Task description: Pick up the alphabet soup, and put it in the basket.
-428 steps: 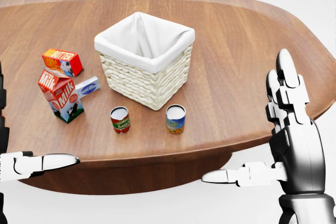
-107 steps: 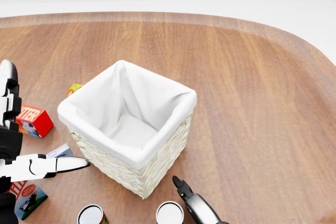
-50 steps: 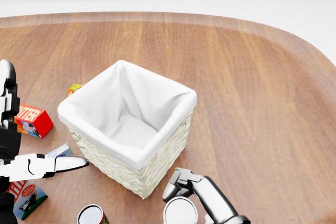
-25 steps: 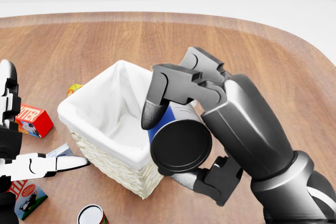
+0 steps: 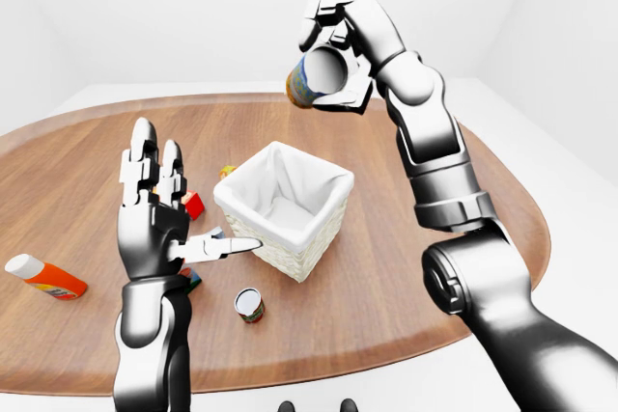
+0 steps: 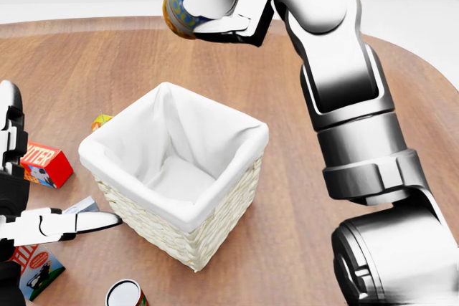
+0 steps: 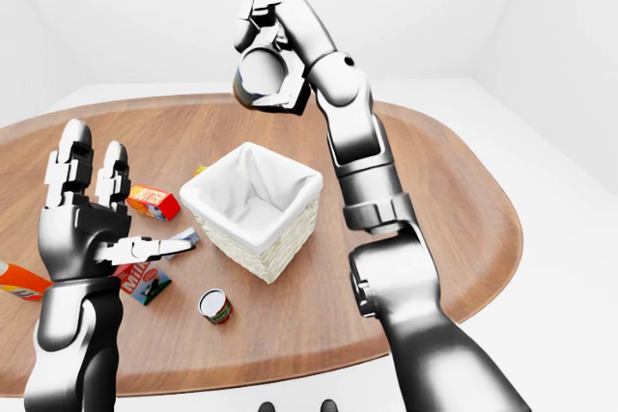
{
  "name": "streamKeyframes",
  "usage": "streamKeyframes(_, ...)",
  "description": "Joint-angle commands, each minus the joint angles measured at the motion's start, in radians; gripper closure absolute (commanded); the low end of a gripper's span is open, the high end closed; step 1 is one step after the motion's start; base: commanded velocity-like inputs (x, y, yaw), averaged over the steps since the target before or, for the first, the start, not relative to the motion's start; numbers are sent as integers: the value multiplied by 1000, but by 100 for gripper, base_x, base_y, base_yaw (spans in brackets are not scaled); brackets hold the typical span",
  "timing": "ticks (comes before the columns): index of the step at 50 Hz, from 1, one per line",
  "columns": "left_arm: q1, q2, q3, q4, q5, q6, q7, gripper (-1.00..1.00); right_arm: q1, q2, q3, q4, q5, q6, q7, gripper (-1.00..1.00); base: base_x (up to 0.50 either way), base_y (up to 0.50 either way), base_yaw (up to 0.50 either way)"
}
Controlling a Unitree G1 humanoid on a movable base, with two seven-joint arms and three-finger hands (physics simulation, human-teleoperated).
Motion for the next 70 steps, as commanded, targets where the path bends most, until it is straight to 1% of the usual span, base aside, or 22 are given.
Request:
streamKeyframes(1,-5,2,5,4,-7,0,-1,-100,-233,16,-41,772,82,0,-105,100,0,0,0)
streamKeyframes(8,0,2,2,0,-6,0,-1,-100,-211,49,-34,785,57,0,-96,100,0,0,0)
streamKeyframes(9,-7,2,7,9,-8,0,0,-100,-202,60,-27,785,50,0,-76,100,0,0,0)
streamKeyframes(19,-6,1,-1,15,-2,0,3,-100,-147,104,-7,777,11,0,-11,100,0,0,0)
streamKeyframes(34,-8,2,1,17,-3,0,5,-100,-127,145,7,780,-21,0,-15,100,0,0,0)
streamKeyframes(39,-5,1,-2,17,0,0,5,-100,-125,153,32,792,-81,0,-37,100,0,0,0)
streamKeyframes(48,-4,2,1,26,-2,0,2,-100,-107,185,37,796,-138,0,-33,100,0,0,0)
streamKeyframes(58,-3,2,1,20,-2,0,3,-100,-100,175,50,802,-205,0,-57,100,0,0,0)
streamKeyframes(70,-7,2,1,26,-2,0,4,-100,-99,172,47,805,-248,0,-65,100,0,0,0)
